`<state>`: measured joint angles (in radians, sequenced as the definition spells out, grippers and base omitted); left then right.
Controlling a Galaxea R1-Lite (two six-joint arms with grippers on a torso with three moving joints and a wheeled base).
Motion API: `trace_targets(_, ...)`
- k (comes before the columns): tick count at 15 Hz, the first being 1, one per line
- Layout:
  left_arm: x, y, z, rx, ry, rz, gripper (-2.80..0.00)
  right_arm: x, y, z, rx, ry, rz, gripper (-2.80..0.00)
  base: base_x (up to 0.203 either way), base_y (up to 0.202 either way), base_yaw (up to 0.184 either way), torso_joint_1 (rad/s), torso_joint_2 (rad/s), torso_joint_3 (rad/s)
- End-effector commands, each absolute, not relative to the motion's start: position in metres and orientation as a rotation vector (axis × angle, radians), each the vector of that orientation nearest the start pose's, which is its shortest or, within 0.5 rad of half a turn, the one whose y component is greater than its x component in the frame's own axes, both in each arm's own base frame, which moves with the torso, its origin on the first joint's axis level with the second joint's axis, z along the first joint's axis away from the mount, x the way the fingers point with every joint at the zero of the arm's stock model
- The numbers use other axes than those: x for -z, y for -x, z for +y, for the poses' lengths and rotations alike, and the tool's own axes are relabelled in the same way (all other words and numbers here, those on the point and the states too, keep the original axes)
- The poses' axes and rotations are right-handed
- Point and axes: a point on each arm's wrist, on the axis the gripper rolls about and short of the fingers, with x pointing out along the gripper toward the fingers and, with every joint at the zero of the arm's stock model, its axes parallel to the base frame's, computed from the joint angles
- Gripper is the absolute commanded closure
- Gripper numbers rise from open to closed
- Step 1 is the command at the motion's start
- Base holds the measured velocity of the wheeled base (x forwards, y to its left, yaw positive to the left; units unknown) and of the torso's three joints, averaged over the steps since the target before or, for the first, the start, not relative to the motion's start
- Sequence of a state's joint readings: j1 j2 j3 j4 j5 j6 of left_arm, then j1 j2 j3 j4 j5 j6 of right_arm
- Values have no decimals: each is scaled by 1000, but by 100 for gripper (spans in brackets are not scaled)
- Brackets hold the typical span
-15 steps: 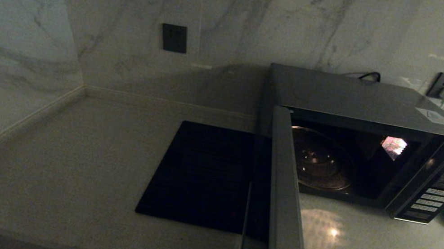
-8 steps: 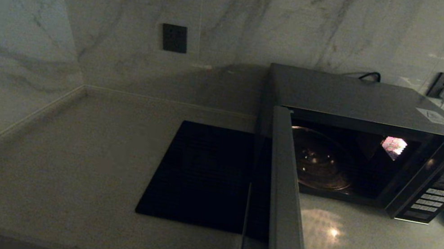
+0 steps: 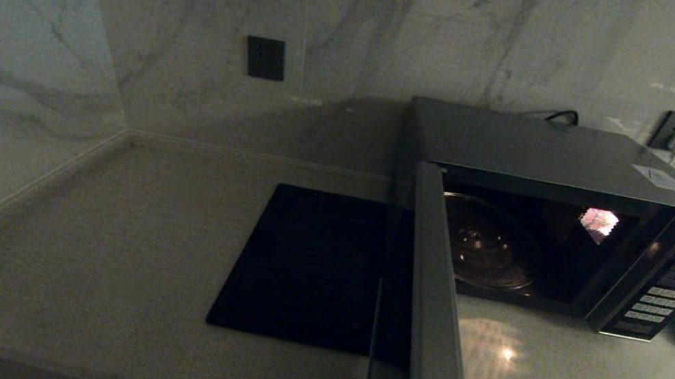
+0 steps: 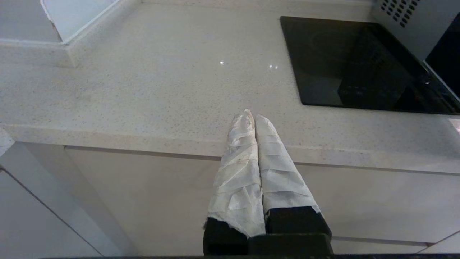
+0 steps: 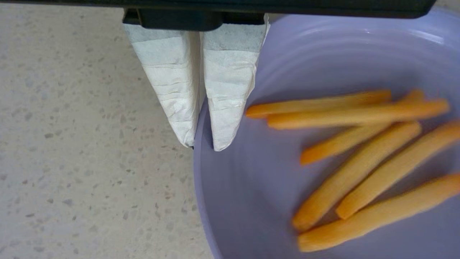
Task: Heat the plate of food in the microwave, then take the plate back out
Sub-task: Put the plate in the microwave oven
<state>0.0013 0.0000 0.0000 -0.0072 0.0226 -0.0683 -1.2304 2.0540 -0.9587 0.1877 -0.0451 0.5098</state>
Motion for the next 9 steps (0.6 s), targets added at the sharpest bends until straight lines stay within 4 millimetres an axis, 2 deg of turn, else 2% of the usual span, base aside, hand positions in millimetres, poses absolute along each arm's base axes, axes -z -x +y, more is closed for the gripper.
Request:
trace_targets(1, -76, 23, 0, -26, 69, -9, 0, -46, -104, -298, 1396, -1160, 859, 0, 0, 0, 0, 0, 0, 0)
trace_targets(6, -76, 23, 0, -26, 69, -9, 0, -46, -104, -297, 1398, -1160, 861, 0, 0, 0, 0, 0, 0, 0)
trace_targets(9, -76, 23, 0, -24, 69, -7, 0, -54, -104, -297, 1399, -1145, 832, 0, 0, 0, 0, 0, 0, 0)
